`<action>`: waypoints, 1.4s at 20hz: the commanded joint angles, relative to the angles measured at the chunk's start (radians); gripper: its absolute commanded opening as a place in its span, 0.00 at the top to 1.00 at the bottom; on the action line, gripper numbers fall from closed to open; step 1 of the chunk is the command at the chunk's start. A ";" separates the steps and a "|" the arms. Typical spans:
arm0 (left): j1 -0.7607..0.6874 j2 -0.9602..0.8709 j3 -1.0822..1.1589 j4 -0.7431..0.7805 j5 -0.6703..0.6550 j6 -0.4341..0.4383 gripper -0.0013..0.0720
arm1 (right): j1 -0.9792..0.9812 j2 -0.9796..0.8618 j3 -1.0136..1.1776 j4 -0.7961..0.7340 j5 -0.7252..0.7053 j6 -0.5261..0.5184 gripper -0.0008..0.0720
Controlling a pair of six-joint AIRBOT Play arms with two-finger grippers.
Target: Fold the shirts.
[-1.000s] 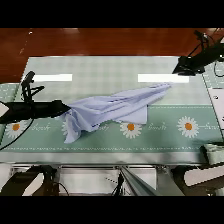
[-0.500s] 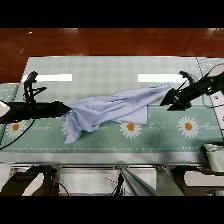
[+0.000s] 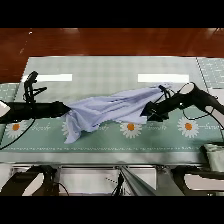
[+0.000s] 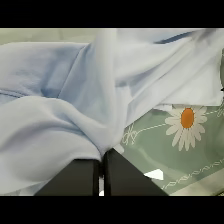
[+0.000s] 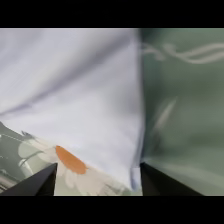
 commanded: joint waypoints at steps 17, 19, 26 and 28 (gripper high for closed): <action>0.113 0.063 0.523 0.001 -0.114 0.045 0.94 | -0.171 0.620 0.455 -0.008 -0.012 0.023 0.95; 0.113 0.066 0.687 0.001 -0.175 0.041 0.94 | -0.203 0.663 0.566 -0.008 -0.009 0.024 0.95; 0.113 0.071 1.214 0.036 -0.388 -0.080 0.94 | -0.241 0.684 0.951 -0.032 0.066 0.079 0.95; 0.113 0.079 1.331 0.117 -0.449 -0.128 0.94 | -0.241 0.684 1.044 -0.073 0.140 0.115 0.95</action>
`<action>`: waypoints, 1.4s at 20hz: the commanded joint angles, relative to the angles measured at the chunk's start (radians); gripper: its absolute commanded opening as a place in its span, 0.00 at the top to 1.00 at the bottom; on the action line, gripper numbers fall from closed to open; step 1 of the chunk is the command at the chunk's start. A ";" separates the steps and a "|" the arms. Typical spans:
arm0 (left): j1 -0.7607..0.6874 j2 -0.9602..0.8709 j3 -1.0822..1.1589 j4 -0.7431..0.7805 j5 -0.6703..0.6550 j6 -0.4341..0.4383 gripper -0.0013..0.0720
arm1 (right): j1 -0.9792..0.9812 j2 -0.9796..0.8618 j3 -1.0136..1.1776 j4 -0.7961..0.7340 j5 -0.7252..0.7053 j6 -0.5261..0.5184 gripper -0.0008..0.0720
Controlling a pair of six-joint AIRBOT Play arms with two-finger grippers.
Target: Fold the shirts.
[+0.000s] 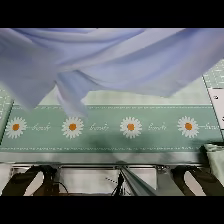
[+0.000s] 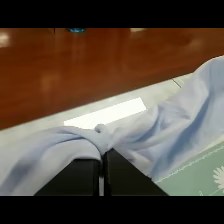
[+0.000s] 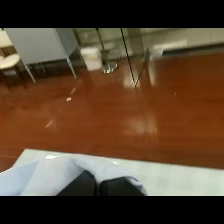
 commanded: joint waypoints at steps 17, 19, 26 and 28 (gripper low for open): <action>0.000 0.066 -0.321 0.207 -0.422 -0.195 0.94 | -0.002 -0.081 -0.232 -0.236 0.617 0.005 0.95; 0.000 0.053 -0.510 0.206 -0.318 -0.174 0.94 | -0.002 -0.153 -0.356 -0.238 0.523 -0.039 0.95; 0.000 -0.213 -0.757 -0.030 0.271 0.052 0.94 | -0.002 -0.492 -0.383 -0.222 0.077 -0.102 0.95; 0.000 -0.315 -0.757 -0.104 0.413 0.116 0.94 | -0.002 -0.552 -0.383 -0.212 -0.039 -0.087 0.95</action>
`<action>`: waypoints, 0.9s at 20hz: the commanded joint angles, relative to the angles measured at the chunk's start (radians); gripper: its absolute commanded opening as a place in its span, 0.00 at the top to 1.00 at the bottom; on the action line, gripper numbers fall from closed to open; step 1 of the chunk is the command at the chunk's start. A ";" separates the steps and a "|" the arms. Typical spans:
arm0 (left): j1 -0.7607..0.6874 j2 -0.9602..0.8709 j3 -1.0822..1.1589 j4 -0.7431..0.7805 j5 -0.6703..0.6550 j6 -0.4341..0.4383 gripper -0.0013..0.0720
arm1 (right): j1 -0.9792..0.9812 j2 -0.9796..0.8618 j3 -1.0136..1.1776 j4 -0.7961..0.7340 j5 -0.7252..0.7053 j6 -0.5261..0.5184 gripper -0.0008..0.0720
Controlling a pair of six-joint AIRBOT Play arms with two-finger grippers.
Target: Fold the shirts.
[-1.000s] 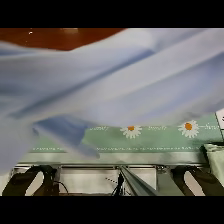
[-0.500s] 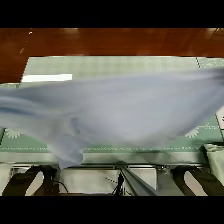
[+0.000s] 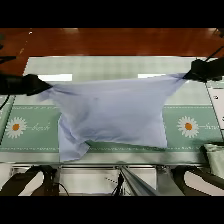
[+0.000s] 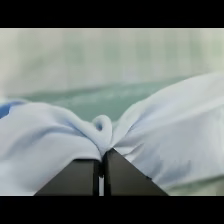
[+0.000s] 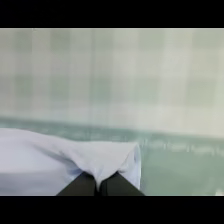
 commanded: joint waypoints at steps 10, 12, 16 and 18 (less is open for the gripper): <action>-0.119 -0.565 -0.037 -0.173 0.362 0.175 0.94 | 0.001 -0.365 -0.012 0.070 -0.322 0.047 0.95; -0.124 -0.607 -0.036 -0.174 0.345 0.162 0.94 | 0.001 -0.388 -0.012 0.074 -0.296 0.047 0.95; -0.022 -0.610 0.071 -0.156 0.092 0.184 0.73 | -0.025 -0.341 0.036 0.106 -0.180 -0.061 0.28; 0.089 -0.610 0.173 -0.115 -0.098 0.179 0.52 | -0.056 -0.299 0.098 0.052 -0.029 -0.087 0.28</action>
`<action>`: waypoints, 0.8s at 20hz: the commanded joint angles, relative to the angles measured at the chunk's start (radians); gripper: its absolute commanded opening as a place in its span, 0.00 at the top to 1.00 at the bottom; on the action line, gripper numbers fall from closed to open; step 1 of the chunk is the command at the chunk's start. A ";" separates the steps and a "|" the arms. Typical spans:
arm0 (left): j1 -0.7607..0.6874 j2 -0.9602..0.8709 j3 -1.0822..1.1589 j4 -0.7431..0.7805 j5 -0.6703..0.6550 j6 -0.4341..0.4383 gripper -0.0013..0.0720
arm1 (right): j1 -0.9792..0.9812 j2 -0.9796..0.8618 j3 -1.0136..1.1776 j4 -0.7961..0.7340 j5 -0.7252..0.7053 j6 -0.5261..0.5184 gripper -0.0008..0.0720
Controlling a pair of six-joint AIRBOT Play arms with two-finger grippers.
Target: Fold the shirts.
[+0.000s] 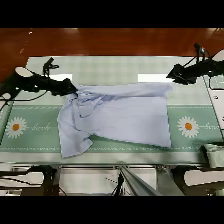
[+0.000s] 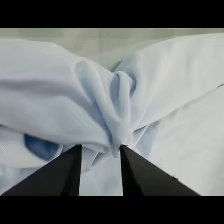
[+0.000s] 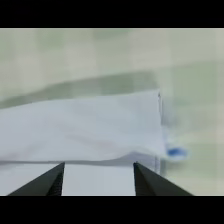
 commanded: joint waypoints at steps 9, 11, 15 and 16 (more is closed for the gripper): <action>0.491 -0.014 0.033 0.059 -0.576 -0.079 0.13 | -0.155 0.196 0.029 -0.161 0.378 -0.094 0.21; 0.480 -0.029 -0.030 0.094 -0.536 -0.055 0.13 | -0.154 0.196 -0.016 -0.162 0.375 -0.108 0.21; 0.417 -0.063 -0.092 0.234 -0.456 -0.051 0.13 | -0.154 0.196 -0.071 -0.162 0.349 -0.118 0.21; 0.397 -0.071 -0.095 0.252 -0.446 -0.051 0.13 | -0.154 0.196 -0.074 -0.163 0.340 -0.118 0.21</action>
